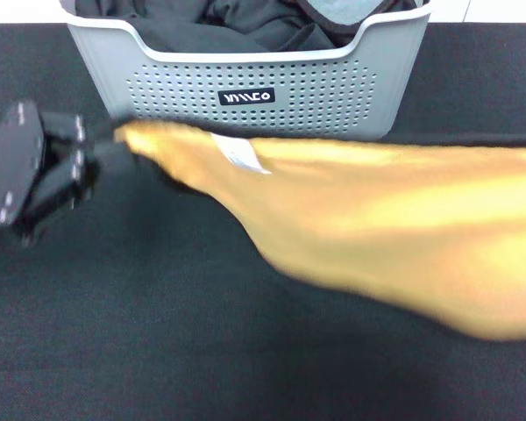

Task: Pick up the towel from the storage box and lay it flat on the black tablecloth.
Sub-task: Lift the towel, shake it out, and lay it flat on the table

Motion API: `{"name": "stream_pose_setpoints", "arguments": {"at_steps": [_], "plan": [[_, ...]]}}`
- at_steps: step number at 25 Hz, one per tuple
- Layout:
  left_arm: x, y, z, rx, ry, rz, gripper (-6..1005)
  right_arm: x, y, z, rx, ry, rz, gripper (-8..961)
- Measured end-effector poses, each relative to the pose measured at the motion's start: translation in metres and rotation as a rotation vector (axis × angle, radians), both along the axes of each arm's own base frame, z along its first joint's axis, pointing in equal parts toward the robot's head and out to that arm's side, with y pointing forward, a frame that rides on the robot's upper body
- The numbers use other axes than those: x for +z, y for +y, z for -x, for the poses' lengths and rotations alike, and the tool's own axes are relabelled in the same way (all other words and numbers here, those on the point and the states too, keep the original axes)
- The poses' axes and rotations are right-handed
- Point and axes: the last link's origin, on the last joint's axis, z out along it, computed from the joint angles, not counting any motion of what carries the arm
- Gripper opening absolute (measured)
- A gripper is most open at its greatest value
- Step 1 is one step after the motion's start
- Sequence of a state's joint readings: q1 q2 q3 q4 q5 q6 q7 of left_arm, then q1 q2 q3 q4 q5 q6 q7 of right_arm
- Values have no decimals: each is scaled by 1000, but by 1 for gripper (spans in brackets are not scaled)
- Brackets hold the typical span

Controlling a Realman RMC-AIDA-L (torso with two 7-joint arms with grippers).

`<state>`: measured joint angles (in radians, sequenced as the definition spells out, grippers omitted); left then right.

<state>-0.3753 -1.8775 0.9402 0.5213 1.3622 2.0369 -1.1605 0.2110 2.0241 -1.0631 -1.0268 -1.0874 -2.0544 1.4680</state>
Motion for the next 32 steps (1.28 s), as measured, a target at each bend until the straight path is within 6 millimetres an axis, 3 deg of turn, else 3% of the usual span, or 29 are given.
{"name": "stream_pose_setpoints", "arguments": {"at_steps": [4, 7, 9, 14, 17, 23, 32], "plan": [[4, -12, 0, -82, 70, 29, 20, 7, -23, -8, 30, 27, 17, 20], [7, -13, -5, -122, 73, 45, 20, 8, -24, -12, 6, 34, 23, 20], [4, -10, -4, -113, 86, 65, 21, -2, -15, -18, -52, 46, 49, 21], [-23, 13, 21, 118, 196, 52, 22, -65, 27, -35, -252, -13, 117, 21], [-42, 28, 36, 254, 298, 27, 22, -94, 48, -35, -323, -60, 128, 21], [-49, 50, 56, 461, 374, -37, 24, -107, 75, -42, -435, -165, 43, 21], [-58, 77, 60, 597, 429, -67, 25, -111, 100, -55, -565, -272, -45, 21]]}}
